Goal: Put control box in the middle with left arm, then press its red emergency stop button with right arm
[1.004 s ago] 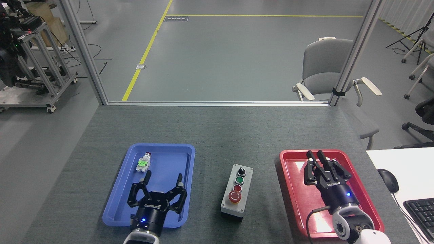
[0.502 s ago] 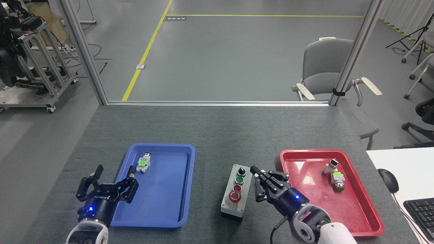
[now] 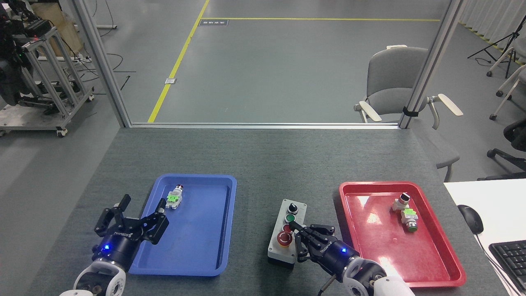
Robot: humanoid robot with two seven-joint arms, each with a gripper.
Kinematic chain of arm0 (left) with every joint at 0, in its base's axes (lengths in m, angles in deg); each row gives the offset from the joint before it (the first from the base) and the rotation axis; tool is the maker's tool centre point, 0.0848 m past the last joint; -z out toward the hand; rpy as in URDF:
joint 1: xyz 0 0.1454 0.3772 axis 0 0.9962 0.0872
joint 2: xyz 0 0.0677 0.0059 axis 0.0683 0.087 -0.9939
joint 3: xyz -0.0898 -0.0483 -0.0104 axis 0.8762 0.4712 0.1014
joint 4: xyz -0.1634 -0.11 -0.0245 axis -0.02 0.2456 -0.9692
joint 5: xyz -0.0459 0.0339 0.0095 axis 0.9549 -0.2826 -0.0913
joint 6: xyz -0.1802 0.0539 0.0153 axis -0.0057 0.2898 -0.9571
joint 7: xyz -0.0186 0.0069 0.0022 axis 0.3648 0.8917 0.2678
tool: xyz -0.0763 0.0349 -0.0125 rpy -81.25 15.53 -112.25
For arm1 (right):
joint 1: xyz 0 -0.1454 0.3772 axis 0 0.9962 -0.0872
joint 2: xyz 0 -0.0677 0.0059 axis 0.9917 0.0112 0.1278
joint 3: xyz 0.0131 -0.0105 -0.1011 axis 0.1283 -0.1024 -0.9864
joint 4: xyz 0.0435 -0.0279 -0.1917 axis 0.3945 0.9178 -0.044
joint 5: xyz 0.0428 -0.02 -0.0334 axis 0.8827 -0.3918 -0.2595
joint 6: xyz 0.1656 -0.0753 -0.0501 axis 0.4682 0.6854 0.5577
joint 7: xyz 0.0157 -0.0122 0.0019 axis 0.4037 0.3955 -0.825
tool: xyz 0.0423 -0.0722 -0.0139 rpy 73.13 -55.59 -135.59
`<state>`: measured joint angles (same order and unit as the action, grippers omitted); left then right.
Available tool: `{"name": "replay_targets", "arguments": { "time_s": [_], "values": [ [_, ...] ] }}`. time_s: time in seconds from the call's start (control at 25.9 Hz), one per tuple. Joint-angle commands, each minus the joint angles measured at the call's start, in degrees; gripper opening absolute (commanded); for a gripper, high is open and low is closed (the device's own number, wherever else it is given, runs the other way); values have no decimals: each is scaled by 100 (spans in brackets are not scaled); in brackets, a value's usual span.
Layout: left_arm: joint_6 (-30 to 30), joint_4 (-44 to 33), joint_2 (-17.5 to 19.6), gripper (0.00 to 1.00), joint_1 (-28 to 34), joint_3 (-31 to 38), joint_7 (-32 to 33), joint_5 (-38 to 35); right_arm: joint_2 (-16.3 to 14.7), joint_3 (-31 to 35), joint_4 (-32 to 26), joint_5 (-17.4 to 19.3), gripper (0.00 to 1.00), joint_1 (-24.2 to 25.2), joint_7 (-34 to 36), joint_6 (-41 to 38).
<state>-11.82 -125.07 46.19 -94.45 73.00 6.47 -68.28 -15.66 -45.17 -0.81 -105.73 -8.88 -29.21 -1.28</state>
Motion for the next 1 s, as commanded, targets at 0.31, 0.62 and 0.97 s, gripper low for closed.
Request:
{"name": "replay_targets", "arguments": {
  "time_s": [0.31, 0.62, 0.97],
  "values": [
    [910, -156, -1147, 100, 80, -133, 274, -1506, 128, -39, 20, 9, 0, -71, -6, 8],
    [910, -156, -1129, 100, 80, -133, 247, -1506, 286, -197, 170, 0, 0, -71, -6, 8],
    [1095, -227, -1164, 100, 142, -72, 238, -1497, 339, -294, 679, 9, 0, -80, -15, 25]
  ]
}}
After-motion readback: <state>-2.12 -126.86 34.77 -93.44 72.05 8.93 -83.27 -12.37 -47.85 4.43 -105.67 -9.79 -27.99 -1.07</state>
